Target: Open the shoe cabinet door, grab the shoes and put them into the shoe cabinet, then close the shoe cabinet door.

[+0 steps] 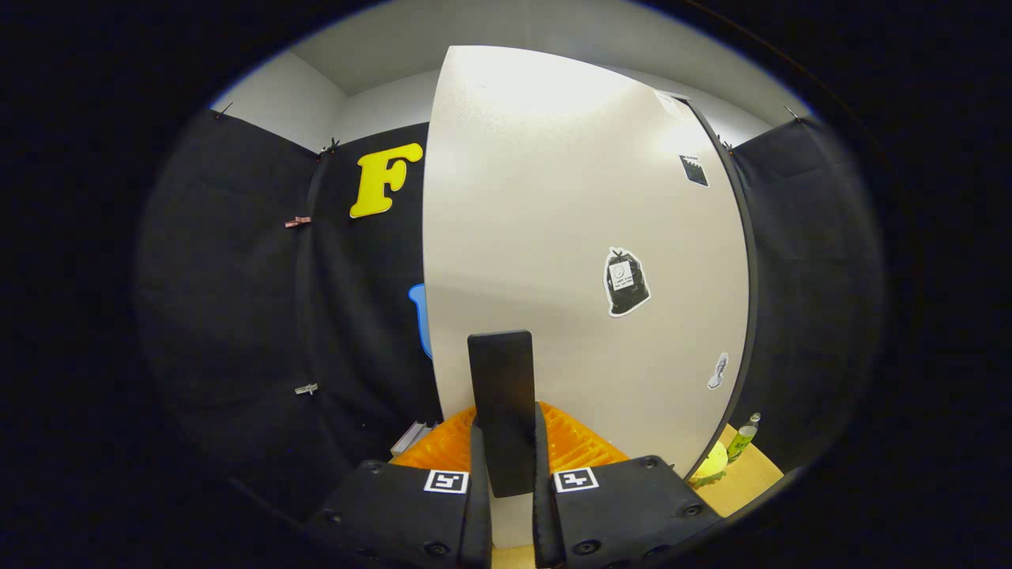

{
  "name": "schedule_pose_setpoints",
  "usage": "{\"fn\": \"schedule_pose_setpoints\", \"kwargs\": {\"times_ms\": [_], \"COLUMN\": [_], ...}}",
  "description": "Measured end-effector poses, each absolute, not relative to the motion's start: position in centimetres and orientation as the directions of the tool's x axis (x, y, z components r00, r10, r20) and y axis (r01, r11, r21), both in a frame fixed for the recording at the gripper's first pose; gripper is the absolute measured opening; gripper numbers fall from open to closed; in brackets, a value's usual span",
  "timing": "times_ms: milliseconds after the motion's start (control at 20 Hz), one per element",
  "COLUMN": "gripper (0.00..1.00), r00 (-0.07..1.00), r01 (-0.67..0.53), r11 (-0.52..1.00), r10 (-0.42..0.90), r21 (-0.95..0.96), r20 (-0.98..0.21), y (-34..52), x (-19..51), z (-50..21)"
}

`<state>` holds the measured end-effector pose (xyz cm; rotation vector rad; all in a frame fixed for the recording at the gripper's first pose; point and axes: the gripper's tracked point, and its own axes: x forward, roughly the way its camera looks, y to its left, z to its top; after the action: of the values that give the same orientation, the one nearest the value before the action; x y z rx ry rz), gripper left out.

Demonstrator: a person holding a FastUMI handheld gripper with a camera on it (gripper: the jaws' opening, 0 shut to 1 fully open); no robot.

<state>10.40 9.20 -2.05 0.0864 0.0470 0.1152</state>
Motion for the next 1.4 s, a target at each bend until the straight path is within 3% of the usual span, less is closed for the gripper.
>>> {"fn": "schedule_pose_setpoints", "kwargs": {"times_ms": [500,850,1100,1150,1400], "gripper": [0.24,0.23,0.19,0.14,0.13], "r00": [0.992,1.0,0.997,0.996,0.997], "r01": [-0.122,-0.029,0.077,0.089,0.079], "r11": [0.987,0.995,0.995,0.995,0.994], "r10": [0.125,0.029,-0.079,-0.09,-0.079], "r21": [0.104,0.094,0.061,0.047,0.074], "r20": [-0.027,0.0,0.026,0.021,-0.009], "y": [2.9,-3.9,-9.2,-10.0,-12.3], "x": [3.4,-0.5,-1.1,-1.0,-1.5], "z": [-1.5,-1.5,-0.1,-0.1,-0.2]}}
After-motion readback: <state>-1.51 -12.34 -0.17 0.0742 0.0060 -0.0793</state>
